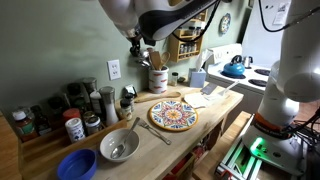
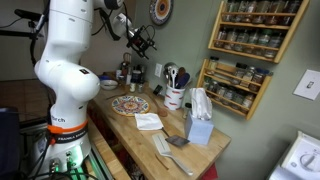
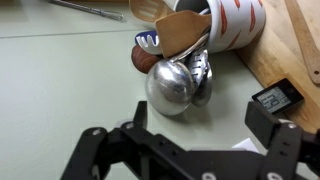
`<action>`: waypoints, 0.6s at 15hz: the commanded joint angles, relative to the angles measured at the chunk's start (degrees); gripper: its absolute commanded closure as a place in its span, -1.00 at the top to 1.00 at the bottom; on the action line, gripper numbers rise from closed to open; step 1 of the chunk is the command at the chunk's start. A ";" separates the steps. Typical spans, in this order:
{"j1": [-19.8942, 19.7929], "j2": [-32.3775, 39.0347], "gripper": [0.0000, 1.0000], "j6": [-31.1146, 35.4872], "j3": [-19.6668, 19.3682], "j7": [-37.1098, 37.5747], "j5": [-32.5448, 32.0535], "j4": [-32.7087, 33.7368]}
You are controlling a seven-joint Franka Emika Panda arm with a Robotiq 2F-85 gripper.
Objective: Put the big soup ladle on the yellow chopping board
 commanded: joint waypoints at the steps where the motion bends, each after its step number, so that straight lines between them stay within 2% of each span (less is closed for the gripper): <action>1: 2.24 -0.22 1.00 -0.01 -2.39 -0.15 0.23 0.24; 5: 2.50 0.58 1.00 -1.40 -2.56 -0.56 -0.50 0.36; 9: 4.22 6.19 1.00 -3.47 -4.71 7.07 -4.22 2.39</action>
